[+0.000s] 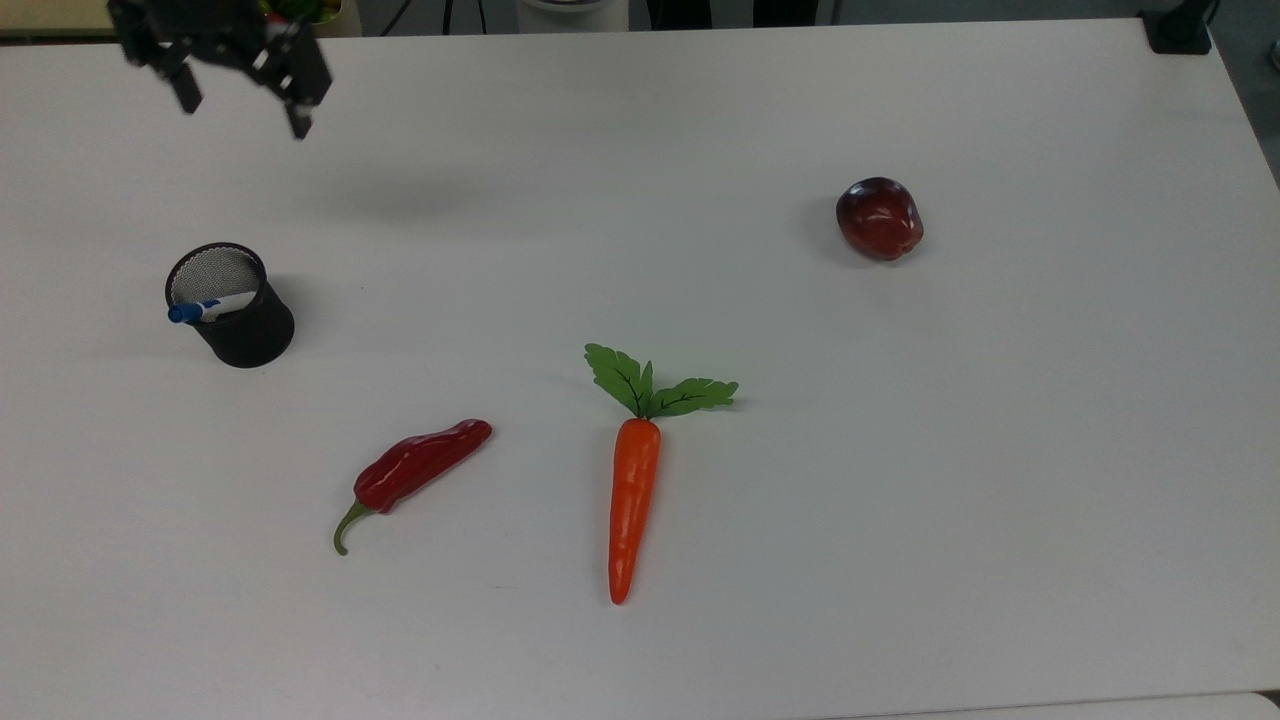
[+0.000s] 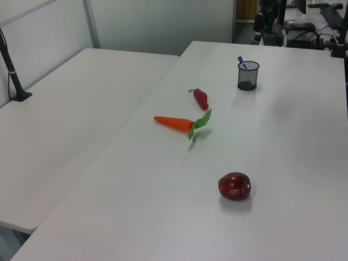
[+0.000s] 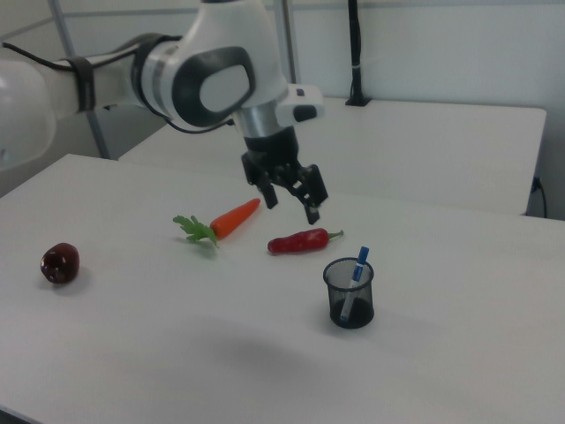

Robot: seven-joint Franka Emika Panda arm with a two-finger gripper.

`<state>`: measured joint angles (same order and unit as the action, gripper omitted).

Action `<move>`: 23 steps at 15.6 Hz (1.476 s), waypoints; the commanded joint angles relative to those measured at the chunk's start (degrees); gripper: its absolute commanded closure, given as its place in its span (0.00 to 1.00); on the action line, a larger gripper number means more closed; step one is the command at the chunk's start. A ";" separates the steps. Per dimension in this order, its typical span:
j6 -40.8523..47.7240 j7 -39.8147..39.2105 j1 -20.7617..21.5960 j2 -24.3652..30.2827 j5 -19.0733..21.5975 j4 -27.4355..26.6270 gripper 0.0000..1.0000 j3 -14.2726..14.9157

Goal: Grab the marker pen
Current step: 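Move the open gripper over the black mesh pen cup, then lower the gripper into the cup and close on the blue marker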

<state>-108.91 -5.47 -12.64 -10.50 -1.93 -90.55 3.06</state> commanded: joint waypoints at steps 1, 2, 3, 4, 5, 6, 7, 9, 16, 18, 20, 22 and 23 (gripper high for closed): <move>-6.39 -1.55 -1.95 -3.47 0.26 0.64 0.00 -0.07; -8.40 -3.04 -2.65 -4.35 0.26 0.72 0.00 -0.07; -10.08 -4.79 -3.18 -5.40 0.35 0.64 0.00 -0.07; -11.75 -6.64 -3.36 -6.71 0.26 0.72 0.00 -0.07; -12.81 -7.18 -3.45 -7.60 0.26 0.72 0.00 -0.07; -14.30 -7.18 -3.54 -8.48 0.35 0.72 0.00 -0.07; -15.79 -7.18 -3.88 -9.09 0.44 0.72 0.05 -0.07; -18.34 -6.66 -4.33 -10.59 0.53 0.64 0.11 -0.07; -24.50 -5.78 -4.33 -14.20 1.05 0.37 0.48 -0.07; -25.82 -4.46 -4.06 -14.81 1.05 0.37 0.56 -0.07; -26.79 -4.46 -3.89 -15.78 1.05 0.46 0.60 -0.16; -26.88 -4.55 -3.80 -15.87 0.79 0.46 0.62 -0.16; -26.88 -4.55 -3.80 -15.87 0.70 0.46 0.66 -0.16</move>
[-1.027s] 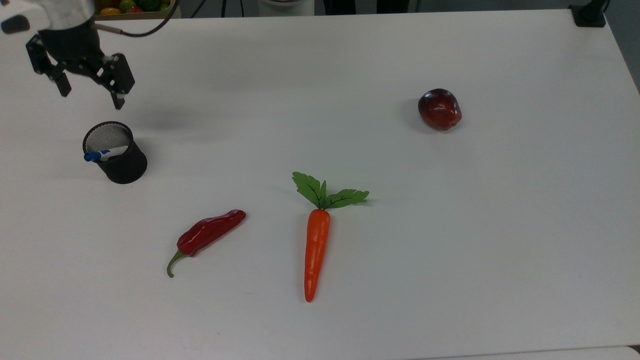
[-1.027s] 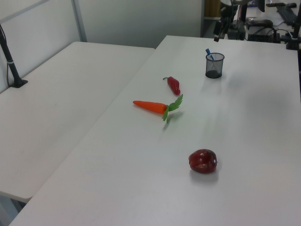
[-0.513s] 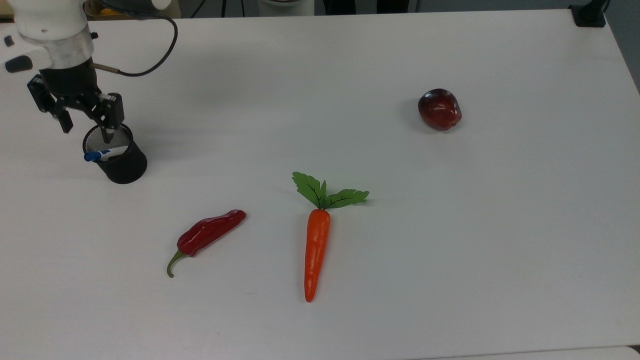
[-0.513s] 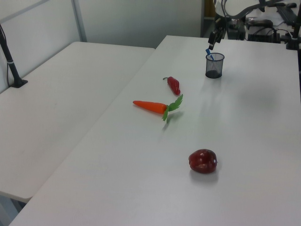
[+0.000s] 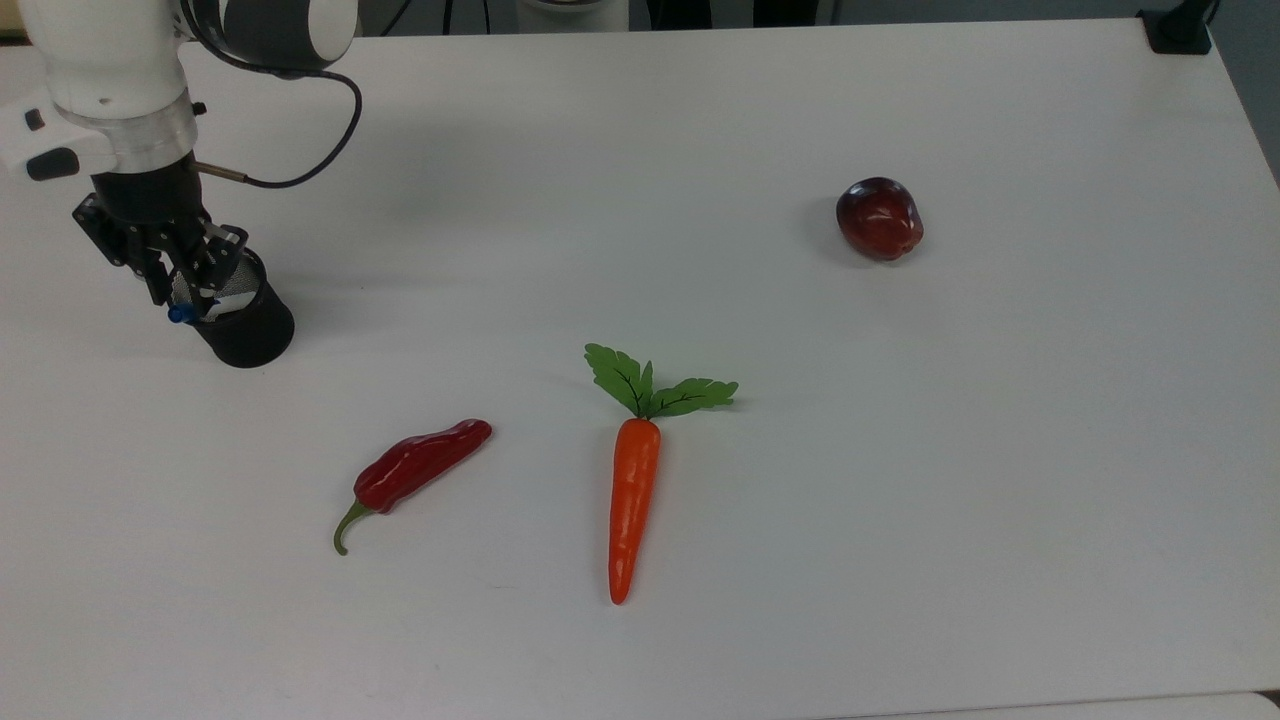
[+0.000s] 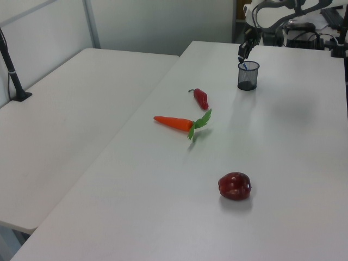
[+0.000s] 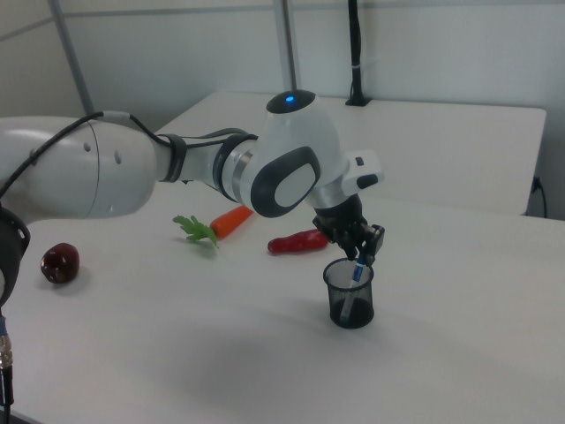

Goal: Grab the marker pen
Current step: 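Lower the gripper into the cup and close on the blue marker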

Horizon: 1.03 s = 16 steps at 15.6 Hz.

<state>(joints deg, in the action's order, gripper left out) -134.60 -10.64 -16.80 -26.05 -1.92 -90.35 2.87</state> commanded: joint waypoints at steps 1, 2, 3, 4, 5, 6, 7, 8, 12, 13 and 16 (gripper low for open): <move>-1.19 0.62 0.45 -0.32 0.77 0.26 0.69 0.04; -1.19 0.62 0.36 -0.32 0.77 0.26 0.70 0.04; -1.10 0.62 0.45 -0.32 0.86 0.26 0.72 0.04; -1.10 0.62 0.45 -0.23 0.95 0.26 0.73 0.04; -1.01 0.62 0.45 -0.23 0.95 0.17 0.74 0.04; -1.01 0.70 0.36 -0.23 0.95 0.26 0.77 0.04; -1.01 0.70 0.45 -0.23 0.95 0.17 0.79 0.04; -1.01 0.70 0.45 -0.14 0.95 0.17 0.81 0.04; -0.57 0.79 0.45 0.21 1.12 0.17 0.86 0.04; -0.31 0.88 0.45 0.38 1.21 0.17 0.86 0.04; -0.22 1.14 0.36 1.52 1.39 0.17 0.87 0.04</move>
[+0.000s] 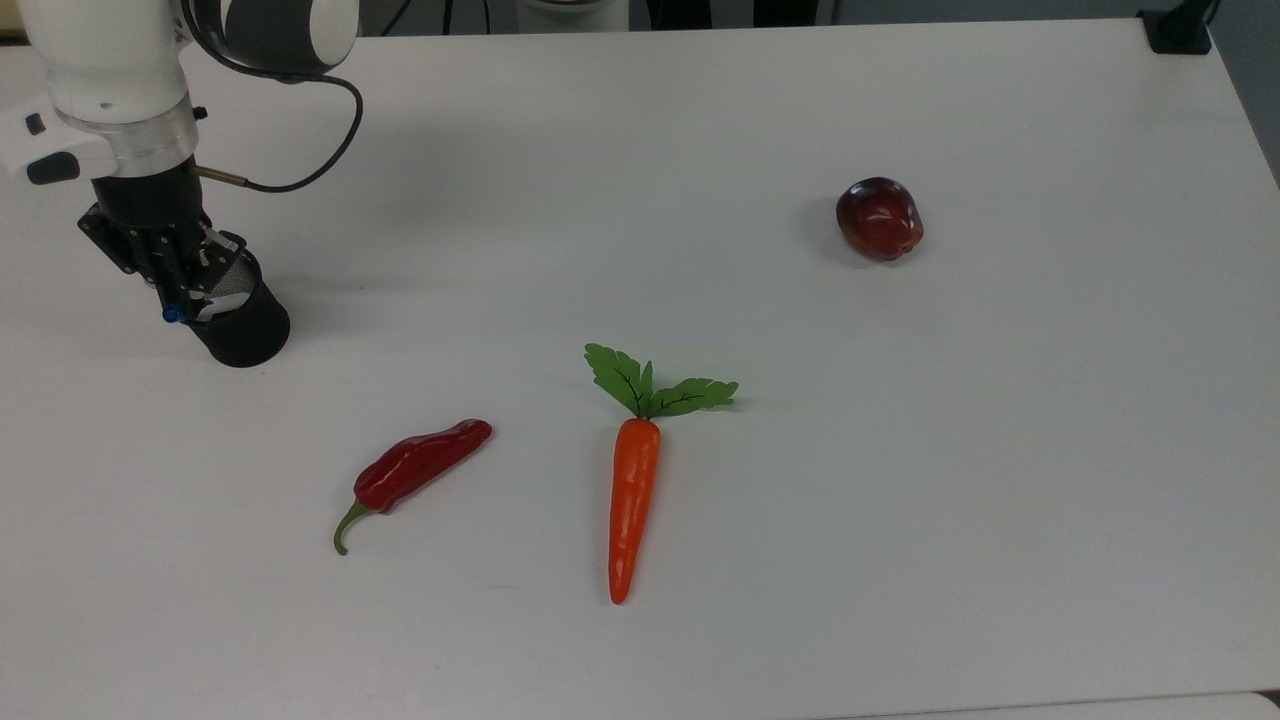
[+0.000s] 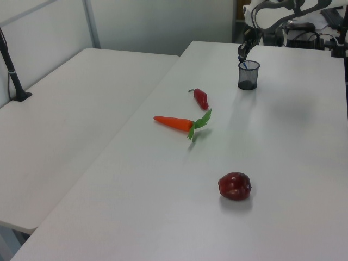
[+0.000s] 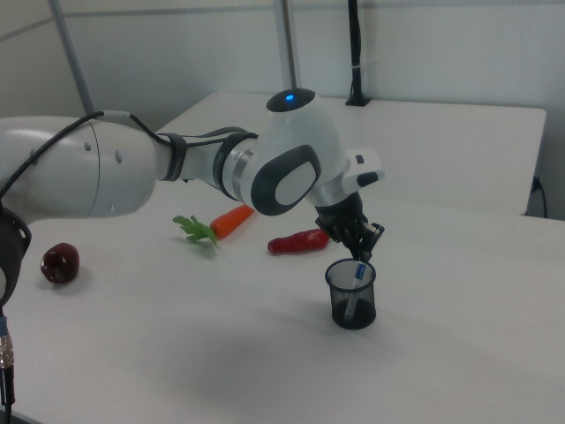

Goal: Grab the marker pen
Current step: 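Lower the gripper into the cup and close on the blue marker, then lift the marker up out of the pen cup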

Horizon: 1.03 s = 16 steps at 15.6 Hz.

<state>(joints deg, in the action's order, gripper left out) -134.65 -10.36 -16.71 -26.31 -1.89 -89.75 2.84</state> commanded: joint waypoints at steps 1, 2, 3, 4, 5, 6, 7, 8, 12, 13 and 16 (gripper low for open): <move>-0.09 1.04 0.19 2.31 1.36 -0.43 0.87 0.06; -0.09 1.31 0.10 3.09 1.36 -0.34 0.87 0.06; 0.00 1.57 0.01 3.89 1.54 -0.34 0.87 -0.03; 0.00 2.01 0.01 4.94 2.15 -0.25 0.87 -0.03; 0.52 2.10 -0.07 5.99 2.85 -0.25 0.87 0.06; 1.66 2.10 -0.07 7.05 3.03 -0.08 0.87 -0.03; 2.45 2.10 -0.07 8.10 3.03 0.01 0.87 0.06; 2.81 2.19 -0.07 9.24 3.03 0.01 0.87 -0.03; 5.87 2.45 0.01 13.11 3.12 0.01 0.87 -0.12; 7.11 2.54 0.36 13.56 3.12 0.01 0.87 -0.12; 8.96 4.64 1.59 14.44 3.12 -0.08 0.87 -0.82</move>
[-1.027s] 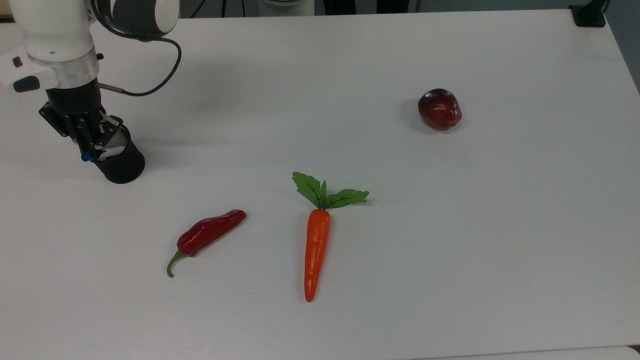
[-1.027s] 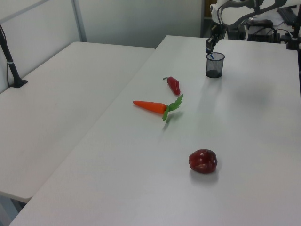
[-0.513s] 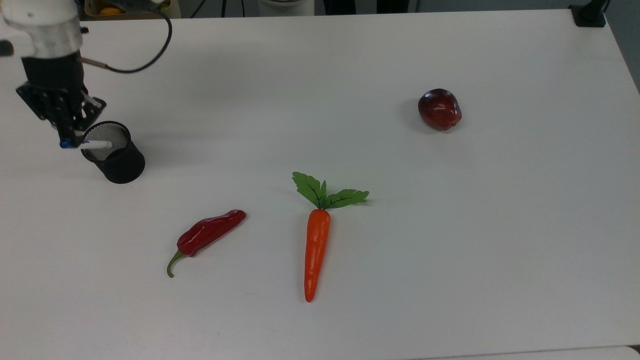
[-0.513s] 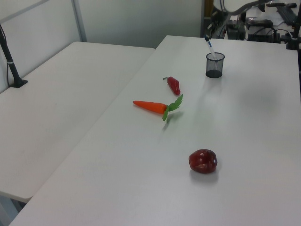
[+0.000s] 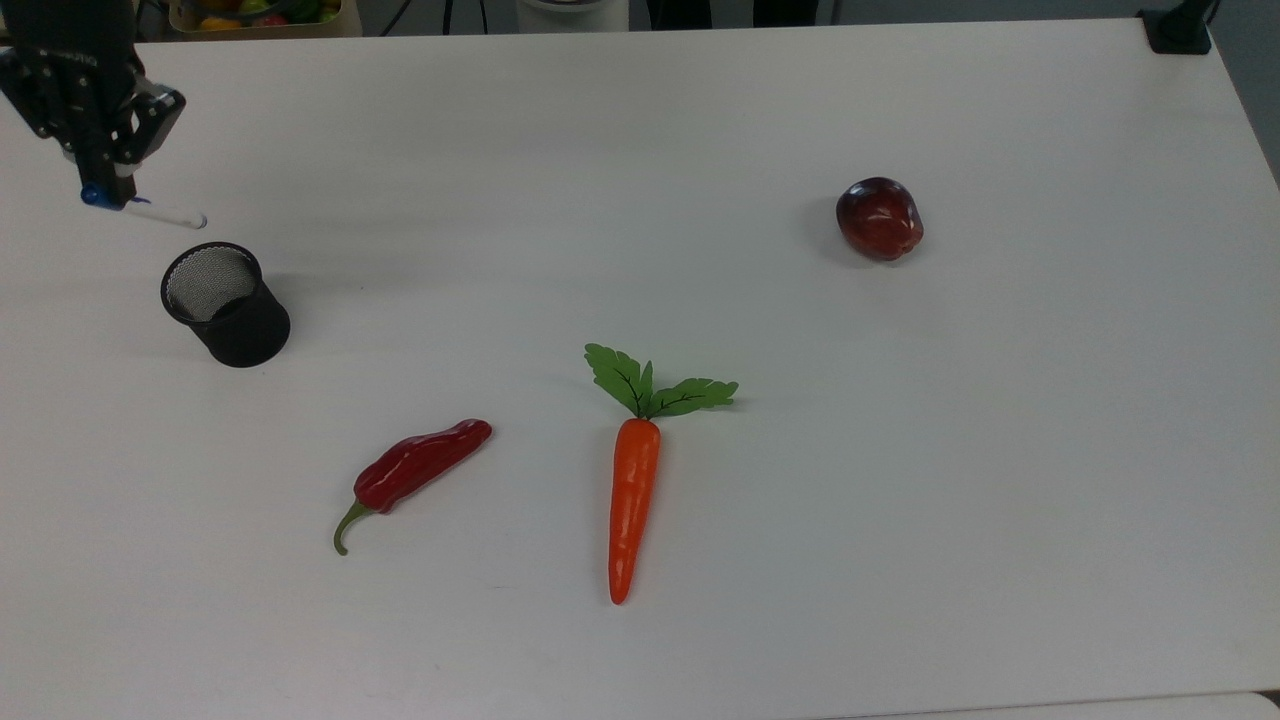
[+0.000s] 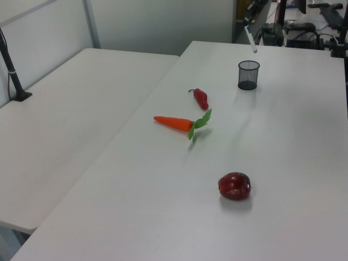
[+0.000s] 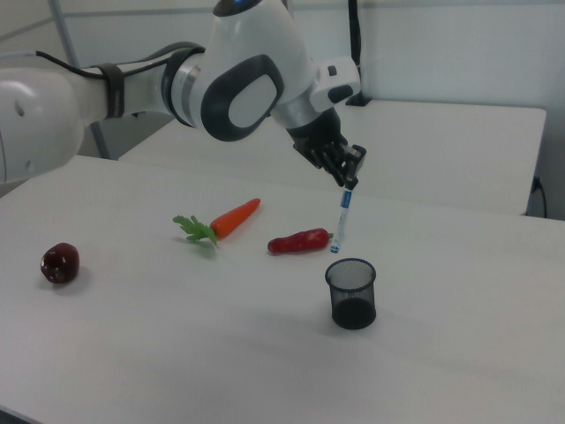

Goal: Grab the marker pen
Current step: 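Lift the marker up out of the pen cup, then carry the marker away from the cup and lower it to the table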

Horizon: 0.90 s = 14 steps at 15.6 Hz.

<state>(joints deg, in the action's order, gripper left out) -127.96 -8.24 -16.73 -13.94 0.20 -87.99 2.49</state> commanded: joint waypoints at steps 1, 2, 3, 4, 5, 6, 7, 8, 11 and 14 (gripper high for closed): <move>3.58 3.48 3.18 2.07 1.03 -1.92 0.87 -0.56; 4.38 4.01 4.77 1.98 0.94 -2.01 0.87 -0.47; 5.08 4.10 6.09 1.98 0.94 -2.27 0.87 -0.56; 6.57 4.11 7.93 1.98 0.94 -2.53 0.87 -0.56; 9.19 4.11 9.60 1.98 0.86 -2.71 0.87 -0.47; 12.53 4.02 10.92 1.98 0.86 -2.80 0.87 -0.56; 15.17 4.02 12.67 1.90 0.77 -2.97 0.86 -0.56; 16.59 4.02 14.34 1.81 0.68 -3.41 0.86 -0.56; 19.32 5.50 18.83 1.20 0.68 -5.08 0.86 -0.56; 20.73 6.65 23.31 -0.03 0.77 -6.92 0.86 -0.56</move>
<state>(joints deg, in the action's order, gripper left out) -108.56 -3.10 2.29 -13.83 0.23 -92.23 1.19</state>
